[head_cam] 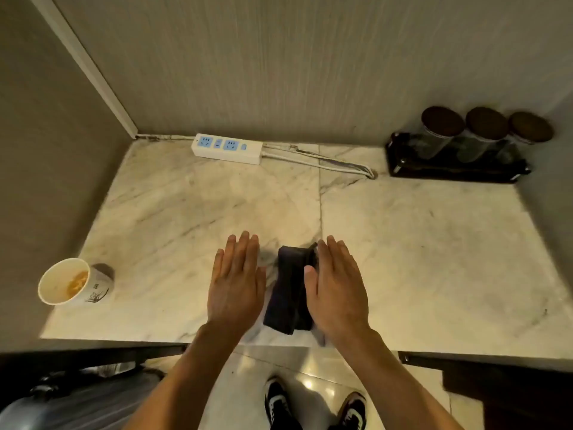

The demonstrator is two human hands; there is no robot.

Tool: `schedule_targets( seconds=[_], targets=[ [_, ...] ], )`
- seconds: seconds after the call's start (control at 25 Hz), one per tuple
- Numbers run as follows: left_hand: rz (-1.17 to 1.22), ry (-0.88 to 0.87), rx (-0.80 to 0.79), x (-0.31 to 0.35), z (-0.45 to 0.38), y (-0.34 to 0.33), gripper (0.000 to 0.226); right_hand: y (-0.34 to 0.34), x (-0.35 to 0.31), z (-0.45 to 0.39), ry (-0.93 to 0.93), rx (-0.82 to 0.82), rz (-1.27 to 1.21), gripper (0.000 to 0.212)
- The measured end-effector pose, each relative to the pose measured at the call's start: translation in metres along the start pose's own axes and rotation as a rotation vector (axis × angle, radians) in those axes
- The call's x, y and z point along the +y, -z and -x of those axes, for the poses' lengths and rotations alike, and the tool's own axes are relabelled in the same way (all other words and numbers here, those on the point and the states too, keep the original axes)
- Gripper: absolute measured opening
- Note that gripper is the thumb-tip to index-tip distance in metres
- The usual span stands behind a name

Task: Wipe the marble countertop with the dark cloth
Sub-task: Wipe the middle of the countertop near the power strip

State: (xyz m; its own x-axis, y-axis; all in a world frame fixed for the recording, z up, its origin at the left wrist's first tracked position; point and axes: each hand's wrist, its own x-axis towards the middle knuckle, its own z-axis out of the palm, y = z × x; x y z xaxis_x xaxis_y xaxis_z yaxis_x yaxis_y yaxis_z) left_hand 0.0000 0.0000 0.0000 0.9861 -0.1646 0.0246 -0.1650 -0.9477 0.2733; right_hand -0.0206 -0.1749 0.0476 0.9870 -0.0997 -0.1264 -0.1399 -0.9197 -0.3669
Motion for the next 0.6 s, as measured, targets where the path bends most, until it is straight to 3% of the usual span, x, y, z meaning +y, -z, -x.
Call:
schedule_targets(
  seconds=[0.4, 0.6],
  targets=[
    [-0.059, 0.037, -0.039, -0.013, 0.012, -0.045, 0.056, -0.072, -0.030, -0.007, -0.013, 0.078, 0.074, 0.065],
    [-0.059, 0.024, -0.041, -0.013, 0.011, -0.046, 0.056, -0.091, -0.045, -0.009, -0.115, 0.066, 0.094, 0.068]
  ],
)
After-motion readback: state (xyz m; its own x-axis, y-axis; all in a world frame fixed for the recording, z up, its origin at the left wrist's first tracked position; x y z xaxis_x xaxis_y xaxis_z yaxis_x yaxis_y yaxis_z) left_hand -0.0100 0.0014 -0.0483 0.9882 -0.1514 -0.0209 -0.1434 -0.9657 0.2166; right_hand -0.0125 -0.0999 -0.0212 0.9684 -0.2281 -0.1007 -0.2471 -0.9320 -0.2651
